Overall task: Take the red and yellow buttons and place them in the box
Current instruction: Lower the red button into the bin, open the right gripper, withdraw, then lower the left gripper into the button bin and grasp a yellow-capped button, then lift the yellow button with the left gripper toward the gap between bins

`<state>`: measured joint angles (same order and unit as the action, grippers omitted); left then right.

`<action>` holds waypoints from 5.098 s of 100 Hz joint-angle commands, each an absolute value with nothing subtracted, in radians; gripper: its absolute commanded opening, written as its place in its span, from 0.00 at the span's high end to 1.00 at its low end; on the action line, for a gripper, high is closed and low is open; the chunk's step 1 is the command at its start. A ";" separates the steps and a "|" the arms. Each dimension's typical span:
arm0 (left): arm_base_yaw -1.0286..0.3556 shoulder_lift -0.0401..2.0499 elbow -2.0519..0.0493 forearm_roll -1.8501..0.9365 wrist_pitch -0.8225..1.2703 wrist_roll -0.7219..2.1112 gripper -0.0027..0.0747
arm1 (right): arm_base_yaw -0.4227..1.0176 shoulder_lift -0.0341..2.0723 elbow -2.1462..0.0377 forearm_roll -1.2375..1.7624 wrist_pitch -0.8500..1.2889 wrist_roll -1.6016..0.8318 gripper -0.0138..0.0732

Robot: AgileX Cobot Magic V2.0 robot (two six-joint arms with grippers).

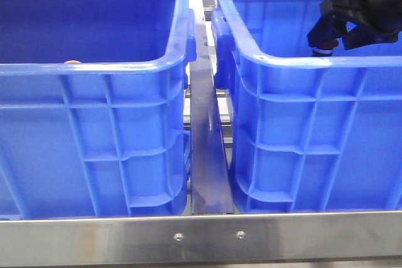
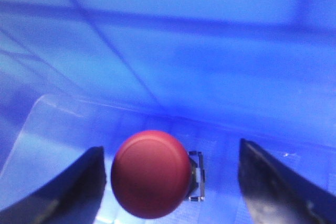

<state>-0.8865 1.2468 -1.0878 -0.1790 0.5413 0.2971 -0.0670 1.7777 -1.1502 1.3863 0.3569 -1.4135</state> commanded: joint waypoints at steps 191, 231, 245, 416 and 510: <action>-0.621 1.215 -1.210 -0.189 0.612 -0.033 0.27 | -0.068 0.455 -0.394 1.420 0.301 -1.435 0.20; -0.350 1.387 -1.328 -0.187 0.912 -0.133 0.27 | -0.068 0.455 -0.394 1.420 0.302 -1.435 0.20; -0.308 1.481 -1.357 -0.187 0.922 -0.155 0.27 | -0.068 0.455 -0.394 1.420 0.302 -1.435 0.20; -0.285 1.604 -1.378 -0.187 0.783 -0.144 0.82 | -0.068 0.455 -0.394 1.420 0.302 -1.435 0.20; -0.760 1.291 -1.171 -0.195 0.384 0.082 0.82 | -0.068 0.455 -0.394 1.420 0.301 -1.435 0.20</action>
<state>-0.7142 1.3209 -1.1419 -0.1780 0.4792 0.0757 -0.0670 0.4517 -0.3685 1.3863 0.3083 -1.4312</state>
